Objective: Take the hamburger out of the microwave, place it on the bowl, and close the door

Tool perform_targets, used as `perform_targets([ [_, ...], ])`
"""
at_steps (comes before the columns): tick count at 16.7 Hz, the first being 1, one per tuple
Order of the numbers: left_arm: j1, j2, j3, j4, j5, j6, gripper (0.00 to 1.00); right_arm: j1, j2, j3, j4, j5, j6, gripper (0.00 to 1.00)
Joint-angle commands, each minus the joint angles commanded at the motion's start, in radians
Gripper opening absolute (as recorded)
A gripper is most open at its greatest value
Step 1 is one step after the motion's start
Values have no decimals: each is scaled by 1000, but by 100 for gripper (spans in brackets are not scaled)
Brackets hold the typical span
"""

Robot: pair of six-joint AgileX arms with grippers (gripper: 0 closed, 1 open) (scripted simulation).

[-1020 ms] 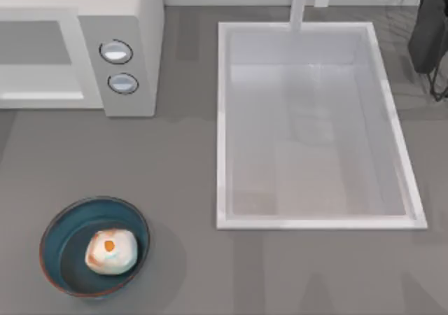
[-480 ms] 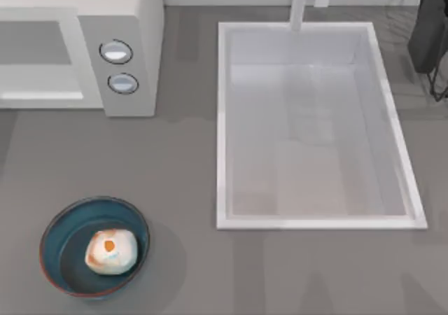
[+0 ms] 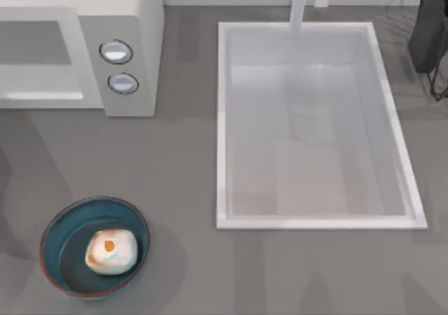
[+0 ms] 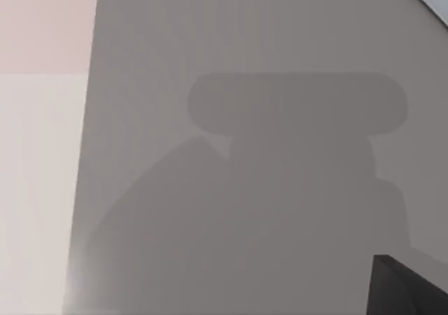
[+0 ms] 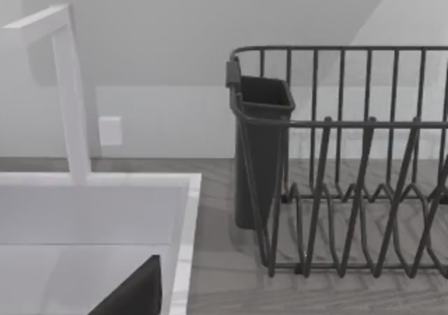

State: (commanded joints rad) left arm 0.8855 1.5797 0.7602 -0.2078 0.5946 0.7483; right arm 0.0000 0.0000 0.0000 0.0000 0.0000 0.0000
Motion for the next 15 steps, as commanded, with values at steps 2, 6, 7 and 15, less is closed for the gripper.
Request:
perform_targets([
  [2, -7, -11, -11, 7, -3, -8, 0, 0, 0, 0, 0, 0, 0, 100],
  [6, -5, -10, -13, 6, -3, -10, 0, 0, 0, 0, 0, 0, 0, 100],
  [7, -19, -23, -26, 12, -13, -23, 0, 0, 0, 0, 0, 0, 0, 100],
  [15, -300, -312, -282, 108, -174, -286, 0, 0, 0, 0, 0, 0, 0, 100],
])
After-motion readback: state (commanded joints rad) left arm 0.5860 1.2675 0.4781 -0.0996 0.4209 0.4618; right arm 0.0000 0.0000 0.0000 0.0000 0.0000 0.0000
